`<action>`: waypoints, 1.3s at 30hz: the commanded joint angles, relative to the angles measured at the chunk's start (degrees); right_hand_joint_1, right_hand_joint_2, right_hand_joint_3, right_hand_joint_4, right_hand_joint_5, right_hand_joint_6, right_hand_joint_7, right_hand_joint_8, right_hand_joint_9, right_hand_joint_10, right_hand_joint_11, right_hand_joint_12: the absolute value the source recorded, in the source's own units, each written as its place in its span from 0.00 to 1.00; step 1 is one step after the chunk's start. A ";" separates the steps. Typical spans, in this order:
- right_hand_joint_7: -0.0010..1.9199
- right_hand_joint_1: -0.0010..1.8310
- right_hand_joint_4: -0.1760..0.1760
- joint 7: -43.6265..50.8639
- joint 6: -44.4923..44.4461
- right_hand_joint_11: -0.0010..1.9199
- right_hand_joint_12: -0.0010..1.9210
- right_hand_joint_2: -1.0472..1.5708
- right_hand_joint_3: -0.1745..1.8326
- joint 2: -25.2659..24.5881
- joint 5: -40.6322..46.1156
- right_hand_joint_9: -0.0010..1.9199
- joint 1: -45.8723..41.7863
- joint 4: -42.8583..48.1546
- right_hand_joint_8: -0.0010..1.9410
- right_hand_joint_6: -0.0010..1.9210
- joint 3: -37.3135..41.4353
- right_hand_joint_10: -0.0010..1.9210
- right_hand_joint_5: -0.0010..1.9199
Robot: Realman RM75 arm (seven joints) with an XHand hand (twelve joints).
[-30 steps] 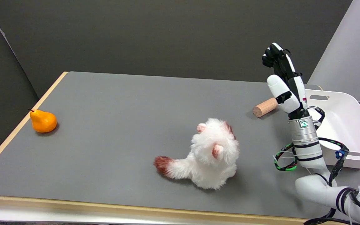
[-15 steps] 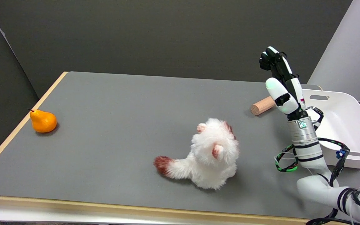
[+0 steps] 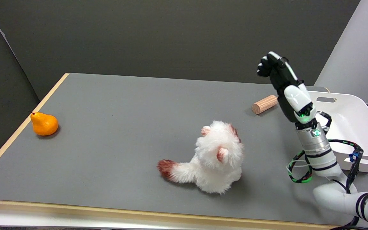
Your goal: Pick up the plush toy.
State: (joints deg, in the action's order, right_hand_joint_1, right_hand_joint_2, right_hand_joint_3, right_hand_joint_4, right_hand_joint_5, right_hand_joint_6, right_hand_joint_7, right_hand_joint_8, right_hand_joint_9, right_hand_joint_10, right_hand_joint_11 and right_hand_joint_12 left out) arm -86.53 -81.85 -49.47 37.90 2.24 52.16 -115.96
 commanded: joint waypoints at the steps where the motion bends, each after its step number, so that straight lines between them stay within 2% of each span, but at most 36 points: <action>1: 0.08 0.11 0.42 -8.34 -5.08 0.00 0.55 0.63 0.55 -1.47 -8.67 0.05 -3.86 -2.94 0.19 0.19 -5.42 0.37 0.04; 10: 0.08 0.11 0.41 -5.80 -3.24 0.00 0.55 0.63 0.55 -6.68 -17.24 0.05 -3.98 -2.62 0.19 0.19 -5.66 0.37 0.04; 20: 0.09 0.11 0.44 -0.77 3.31 0.00 0.55 0.63 0.55 -7.68 -25.07 0.05 -3.82 -0.75 0.19 0.19 -5.82 0.37 0.04; 23: 0.11 0.13 0.45 -0.69 3.67 0.00 0.55 0.66 0.48 -8.16 -26.18 0.05 -3.82 0.53 0.15 0.17 -5.90 0.38 0.06; 25: 0.09 0.12 0.46 -0.69 3.67 0.00 0.55 0.63 0.56 -8.28 -26.66 0.06 -3.82 1.28 0.19 0.20 -5.97 0.37 0.05; 31: 0.10 0.12 0.46 -0.69 3.31 0.00 0.55 0.63 0.55 -8.28 -27.27 0.06 -3.98 2.09 0.19 0.20 -6.89 0.37 0.05; 34: 0.11 0.14 0.46 -0.69 3.27 0.00 0.55 0.66 0.48 -8.28 -27.27 0.06 -3.98 1.81 0.15 0.17 -7.46 0.38 0.07; 38: 0.10 0.15 0.46 -0.46 3.63 0.00 0.59 0.64 0.55 -8.32 -27.07 0.06 -3.98 1.69 0.18 0.19 -7.46 0.38 0.05; 39: 0.11 0.18 0.46 0.06 3.67 0.01 0.62 0.65 0.52 -8.36 -26.87 0.07 -3.98 1.66 0.17 0.18 -7.42 0.39 0.06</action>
State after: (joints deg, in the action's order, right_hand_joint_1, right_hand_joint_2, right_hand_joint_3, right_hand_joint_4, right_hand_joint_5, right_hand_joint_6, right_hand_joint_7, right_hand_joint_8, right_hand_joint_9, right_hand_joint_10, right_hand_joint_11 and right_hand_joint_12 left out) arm -88.17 -79.85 -56.75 14.20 -1.53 52.70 -122.27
